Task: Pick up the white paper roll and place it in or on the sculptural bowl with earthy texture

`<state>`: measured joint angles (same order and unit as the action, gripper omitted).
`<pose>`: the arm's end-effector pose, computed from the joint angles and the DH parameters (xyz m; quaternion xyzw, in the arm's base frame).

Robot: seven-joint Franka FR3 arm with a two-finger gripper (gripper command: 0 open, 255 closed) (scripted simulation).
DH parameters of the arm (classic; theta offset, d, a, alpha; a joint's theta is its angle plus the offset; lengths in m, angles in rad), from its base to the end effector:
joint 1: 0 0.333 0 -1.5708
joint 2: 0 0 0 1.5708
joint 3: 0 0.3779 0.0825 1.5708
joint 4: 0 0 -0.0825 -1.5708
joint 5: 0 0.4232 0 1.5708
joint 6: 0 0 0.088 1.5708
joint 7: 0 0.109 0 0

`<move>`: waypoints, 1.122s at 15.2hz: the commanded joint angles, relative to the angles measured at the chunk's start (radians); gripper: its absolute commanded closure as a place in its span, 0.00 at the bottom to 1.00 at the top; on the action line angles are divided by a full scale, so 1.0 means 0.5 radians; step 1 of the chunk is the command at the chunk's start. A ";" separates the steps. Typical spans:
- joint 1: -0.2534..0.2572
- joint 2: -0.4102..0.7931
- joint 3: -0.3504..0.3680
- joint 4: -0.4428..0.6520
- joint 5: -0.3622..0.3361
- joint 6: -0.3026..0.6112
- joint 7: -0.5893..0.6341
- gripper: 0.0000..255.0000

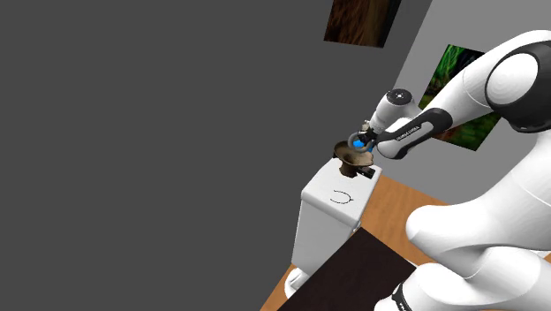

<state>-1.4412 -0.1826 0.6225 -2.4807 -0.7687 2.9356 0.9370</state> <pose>0.3864 -0.3386 0.4288 0.8196 -0.4575 0.2701 0.2144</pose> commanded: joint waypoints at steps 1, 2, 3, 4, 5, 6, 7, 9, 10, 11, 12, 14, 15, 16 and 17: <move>-0.004 0.001 0.003 0.001 -0.008 0.003 0.007 1.00; -0.004 0.001 0.003 0.001 -0.008 0.003 0.007 1.00; -0.004 0.001 0.003 0.001 -0.008 0.003 0.007 1.00; -0.004 0.001 0.003 0.001 -0.008 0.003 0.007 1.00; -0.004 0.001 0.003 0.001 -0.008 0.003 0.007 1.00; -0.004 0.001 0.003 0.001 -0.008 0.002 0.007 0.00; -0.004 0.001 0.003 0.001 -0.008 0.003 0.007 0.00; -0.004 0.001 0.002 0.001 -0.008 0.003 0.006 0.00; -0.004 0.001 0.003 0.001 -0.008 0.003 0.006 0.00; -0.004 0.001 0.003 0.001 -0.008 0.003 0.007 0.00; 0.102 -0.093 -0.071 -0.053 0.183 -0.017 -0.142 0.00; 0.321 -0.262 -0.226 -0.135 0.469 -0.095 -0.365 0.00; 0.405 -0.325 -0.286 -0.159 0.548 -0.135 -0.427 0.00; 0.412 -0.323 -0.292 -0.159 0.541 -0.137 -0.422 0.00; 0.413 -0.323 -0.294 -0.159 0.540 -0.137 -0.421 0.00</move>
<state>-1.2479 -0.3351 0.4860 -2.5553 -0.5138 2.8718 0.7382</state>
